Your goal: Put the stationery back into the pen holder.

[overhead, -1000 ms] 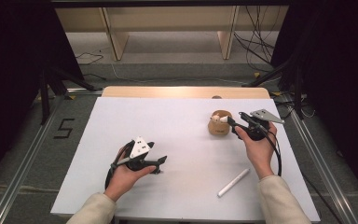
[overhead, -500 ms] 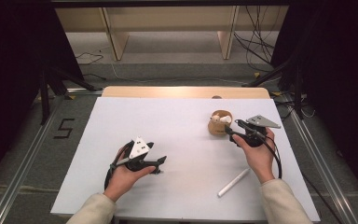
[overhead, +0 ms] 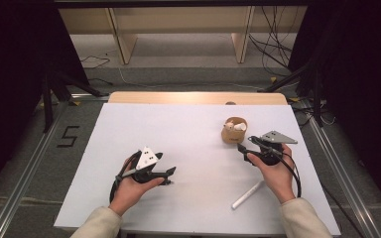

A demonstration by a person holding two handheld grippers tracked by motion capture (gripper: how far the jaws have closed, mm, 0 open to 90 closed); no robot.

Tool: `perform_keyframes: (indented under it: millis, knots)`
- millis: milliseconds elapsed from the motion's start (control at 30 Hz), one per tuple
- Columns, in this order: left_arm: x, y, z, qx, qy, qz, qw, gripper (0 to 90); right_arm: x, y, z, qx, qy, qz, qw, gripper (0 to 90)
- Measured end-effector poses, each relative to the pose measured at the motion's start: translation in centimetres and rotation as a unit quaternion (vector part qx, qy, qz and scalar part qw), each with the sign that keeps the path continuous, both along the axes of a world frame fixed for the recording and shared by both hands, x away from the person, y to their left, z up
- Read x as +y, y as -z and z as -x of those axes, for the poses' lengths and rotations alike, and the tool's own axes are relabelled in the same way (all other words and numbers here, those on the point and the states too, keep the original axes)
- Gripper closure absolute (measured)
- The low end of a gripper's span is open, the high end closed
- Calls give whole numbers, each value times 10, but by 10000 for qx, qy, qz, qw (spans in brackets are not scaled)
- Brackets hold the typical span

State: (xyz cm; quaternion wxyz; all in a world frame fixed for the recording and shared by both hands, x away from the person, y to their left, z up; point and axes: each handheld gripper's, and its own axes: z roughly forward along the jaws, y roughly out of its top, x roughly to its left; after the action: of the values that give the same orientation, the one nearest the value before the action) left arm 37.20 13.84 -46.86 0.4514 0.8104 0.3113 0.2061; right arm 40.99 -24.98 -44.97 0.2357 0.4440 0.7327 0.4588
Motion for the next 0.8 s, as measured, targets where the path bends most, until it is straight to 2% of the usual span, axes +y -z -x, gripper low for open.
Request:
perform_keyframes:
  millis: [367, 800]
  knots:
    - [-2, 1, 4, 76, 62, 30, 9999, 313, -3, 8, 19, 94, -116, 148, 9998, 356]
    - [12, 0, 3, 84, -61, -33, 9999, 348, -5, 12, 29, 140, -173, 182, 9996, 363]
